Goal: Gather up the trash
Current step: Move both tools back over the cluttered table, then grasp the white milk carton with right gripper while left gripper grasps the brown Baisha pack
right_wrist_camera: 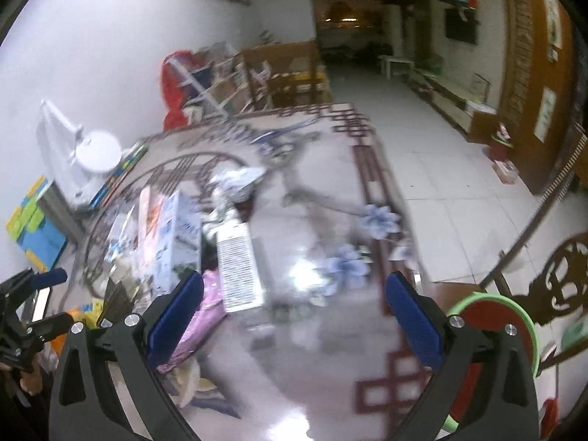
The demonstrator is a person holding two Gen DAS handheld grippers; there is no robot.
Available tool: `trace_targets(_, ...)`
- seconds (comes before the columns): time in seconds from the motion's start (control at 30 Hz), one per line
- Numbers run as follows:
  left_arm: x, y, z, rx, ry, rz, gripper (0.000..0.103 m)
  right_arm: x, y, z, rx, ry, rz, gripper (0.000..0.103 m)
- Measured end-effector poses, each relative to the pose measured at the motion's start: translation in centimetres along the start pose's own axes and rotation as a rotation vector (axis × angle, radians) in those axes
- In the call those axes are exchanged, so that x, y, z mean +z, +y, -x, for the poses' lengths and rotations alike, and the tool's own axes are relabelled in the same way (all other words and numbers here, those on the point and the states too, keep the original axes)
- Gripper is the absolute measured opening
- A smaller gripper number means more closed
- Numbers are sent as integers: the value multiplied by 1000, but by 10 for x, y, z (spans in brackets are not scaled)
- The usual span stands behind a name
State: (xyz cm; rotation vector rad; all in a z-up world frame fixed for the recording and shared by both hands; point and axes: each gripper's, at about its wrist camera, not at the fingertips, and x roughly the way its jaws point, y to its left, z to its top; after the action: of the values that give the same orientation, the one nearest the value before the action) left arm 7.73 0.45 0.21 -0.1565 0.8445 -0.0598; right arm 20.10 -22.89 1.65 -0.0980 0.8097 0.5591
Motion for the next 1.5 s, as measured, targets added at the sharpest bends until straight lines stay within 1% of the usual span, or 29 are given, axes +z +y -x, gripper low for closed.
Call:
trace_targets(0.17, -9, 8, -14, -7, 35, -9, 97, 1, 22, -24, 6, 46, 55, 96)
trace_targets(0.3, -13, 10, -23, 5, 51, -30, 97, -2, 26, -41, 11, 83, 62, 96)
trace_targets(0.53, -11, 17, -42, 7, 72, -13, 97, -4, 34, -71, 17, 145, 126, 94)
trace_targets(0.67, -9, 15, -52, 12, 83, -30, 97, -4, 42, -88, 18, 175, 174, 90)
trace_targets(0.8, -11, 17, -57, 8, 90, -20, 97, 0, 41, -102, 30, 197, 159, 86)
trace_targets(0.9, -11, 23, -58, 0, 90, 13, 97, 4, 37, -114, 35, 223, 147, 79)
trace_targets(1.0, -10, 21, -59, -4, 89, 10, 97, 5, 36, -124, 49, 248, 134, 72)
trace_targets(1.03, -10, 20, -60, -3, 91, 8, 95, 4, 35, -128, 57, 258, 128, 68)
trace_targets(1.07, -10, 19, -61, -1, 93, 5, 91, 4, 34, -132, 65, 272, 121, 63)
trace_targets(1.1, -11, 18, -63, 5, 99, -1, 88, 4, 34, -133, 66, 278, 119, 60)
trace_targets(1.17, -12, 17, -67, 18, 112, -7, 75, 2, 34, -136, 68, 288, 119, 59)
trace_targets(1.2, -12, 16, -68, 14, 114, -6, 72, 2, 35, -136, 70, 291, 119, 59)
trace_targets(1.23, -13, 16, -69, 8, 118, -5, 68, 1, 35, -135, 71, 291, 120, 56)
trace_targets(1.27, -14, 16, -69, 5, 119, -6, 62, 1, 35, -135, 73, 292, 121, 53)
trace_targets(1.3, -15, 14, -70, -1, 122, -9, 59, 1, 36, -136, 74, 293, 121, 50)
trace_targets(1.33, -15, 13, -69, -6, 122, -9, 53, 1, 37, -136, 79, 296, 123, 42)
trace_targets(1.37, -16, 12, -68, -6, 117, -10, 51, 1, 38, -135, 82, 295, 127, 38)
trace_targets(1.43, -16, 12, -64, -8, 103, -8, 48, 1, 38, -131, 75, 282, 132, 37)
trace_targets(1.5, -15, 13, -59, -11, 87, 7, 47, 2, 37, -127, 86, 269, 119, 36)
